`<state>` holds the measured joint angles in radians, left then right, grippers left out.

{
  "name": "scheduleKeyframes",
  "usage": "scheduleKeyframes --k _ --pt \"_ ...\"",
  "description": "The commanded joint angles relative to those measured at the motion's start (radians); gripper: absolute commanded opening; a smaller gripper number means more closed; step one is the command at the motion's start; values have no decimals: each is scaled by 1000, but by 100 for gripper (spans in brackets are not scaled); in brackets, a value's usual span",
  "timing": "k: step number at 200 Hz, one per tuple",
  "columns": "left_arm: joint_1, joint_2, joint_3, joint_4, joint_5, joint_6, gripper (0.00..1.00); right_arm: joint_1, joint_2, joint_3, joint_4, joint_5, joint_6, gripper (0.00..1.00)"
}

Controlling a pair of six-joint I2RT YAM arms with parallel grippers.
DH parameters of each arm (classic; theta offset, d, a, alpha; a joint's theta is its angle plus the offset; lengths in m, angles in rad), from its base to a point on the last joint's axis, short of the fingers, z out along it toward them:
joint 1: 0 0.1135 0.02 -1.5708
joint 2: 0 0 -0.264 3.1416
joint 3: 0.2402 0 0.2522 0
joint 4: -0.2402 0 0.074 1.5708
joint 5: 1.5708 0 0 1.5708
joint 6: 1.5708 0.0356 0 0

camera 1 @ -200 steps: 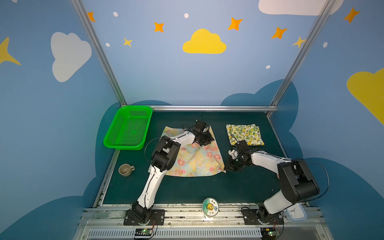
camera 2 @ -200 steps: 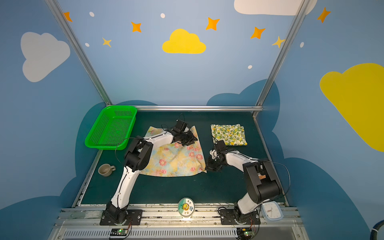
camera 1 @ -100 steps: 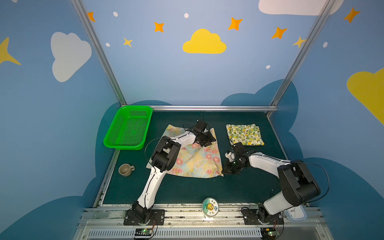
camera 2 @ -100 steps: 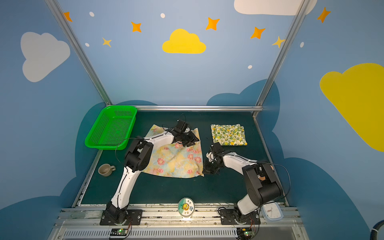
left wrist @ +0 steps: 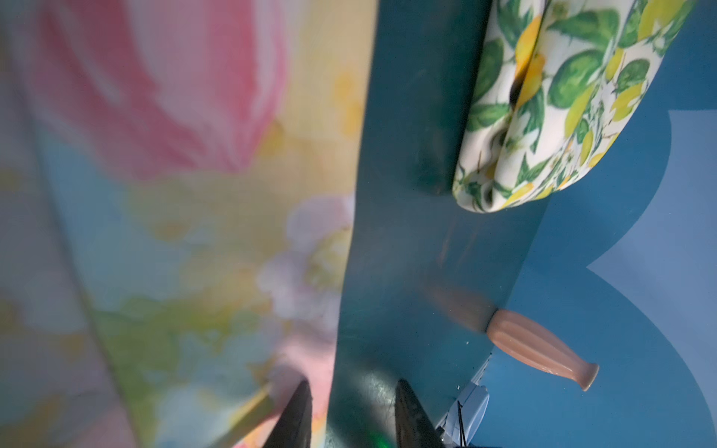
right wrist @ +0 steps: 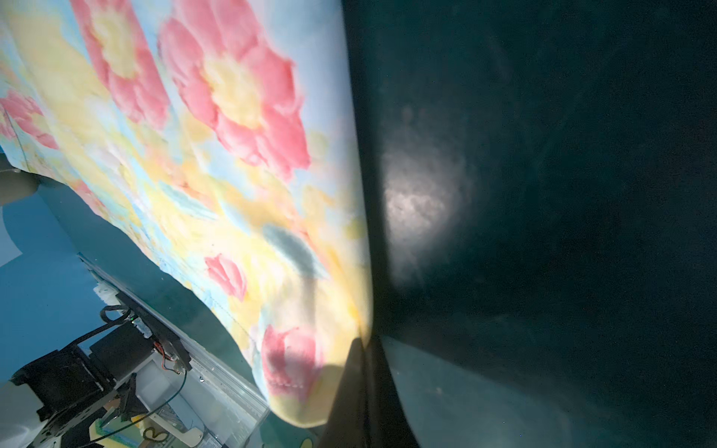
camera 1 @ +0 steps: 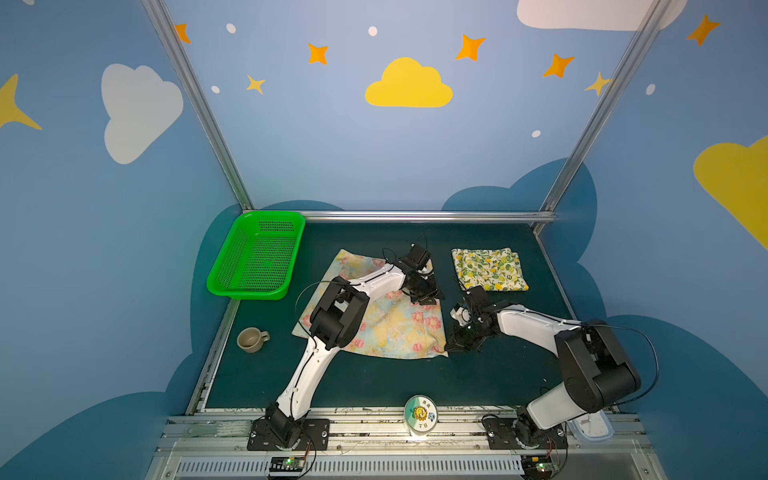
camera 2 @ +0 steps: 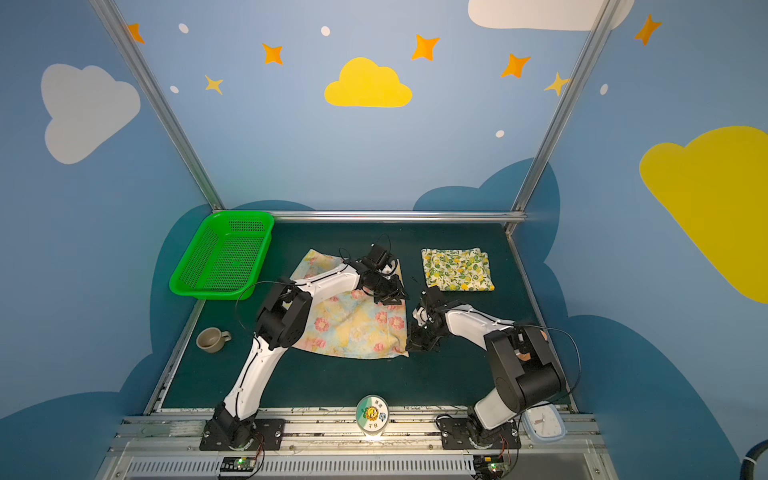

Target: Fold and stack the skirts

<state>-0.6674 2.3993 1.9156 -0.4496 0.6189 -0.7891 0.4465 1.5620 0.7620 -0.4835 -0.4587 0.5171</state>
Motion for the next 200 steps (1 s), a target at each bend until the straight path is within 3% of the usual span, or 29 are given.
scheduleKeyframes --k 1,145,200 --pt "-10 57 54 -54 24 8 36 4 -4 -15 -25 -13 -8 3" --pt "50 207 135 -87 -106 -40 30 73 -95 -33 -100 -18 1 13" --pt "67 257 179 -90 -122 -55 29 105 -67 -34 -122 -42 -6 13"
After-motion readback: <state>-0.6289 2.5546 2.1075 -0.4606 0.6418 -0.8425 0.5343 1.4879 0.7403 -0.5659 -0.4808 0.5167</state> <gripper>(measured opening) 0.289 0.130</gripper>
